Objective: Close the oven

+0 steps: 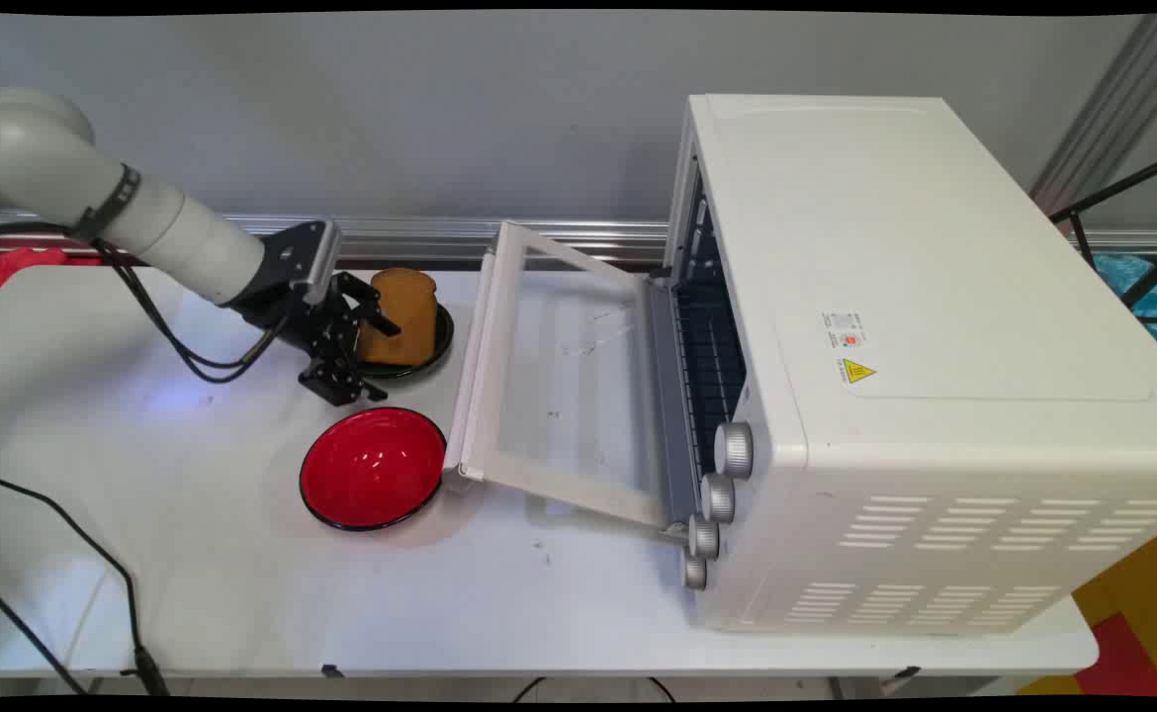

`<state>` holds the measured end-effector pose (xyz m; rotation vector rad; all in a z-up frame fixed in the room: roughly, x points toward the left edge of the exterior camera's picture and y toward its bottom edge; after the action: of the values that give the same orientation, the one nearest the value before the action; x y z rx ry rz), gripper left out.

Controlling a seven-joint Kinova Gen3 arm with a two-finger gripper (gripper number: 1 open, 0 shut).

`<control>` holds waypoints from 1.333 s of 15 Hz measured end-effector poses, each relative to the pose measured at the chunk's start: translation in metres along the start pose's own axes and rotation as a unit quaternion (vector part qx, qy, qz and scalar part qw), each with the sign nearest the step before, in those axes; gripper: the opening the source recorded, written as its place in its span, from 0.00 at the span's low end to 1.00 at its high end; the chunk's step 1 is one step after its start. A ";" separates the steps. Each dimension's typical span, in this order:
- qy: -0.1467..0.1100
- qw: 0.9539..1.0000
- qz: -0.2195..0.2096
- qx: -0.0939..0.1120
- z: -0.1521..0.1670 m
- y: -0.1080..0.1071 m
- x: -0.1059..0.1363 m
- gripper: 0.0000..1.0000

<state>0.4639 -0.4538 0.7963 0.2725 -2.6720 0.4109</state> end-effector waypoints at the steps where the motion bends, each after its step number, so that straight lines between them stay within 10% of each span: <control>1: 0.002 1.000 -0.001 0.000 -0.004 -0.003 0.003 1.00; 20: 0.080 0.988 -0.101 -0.090 -0.038 -0.044 0.040 1.00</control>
<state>0.4539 -0.4881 0.8572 0.4308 -2.4748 0.1220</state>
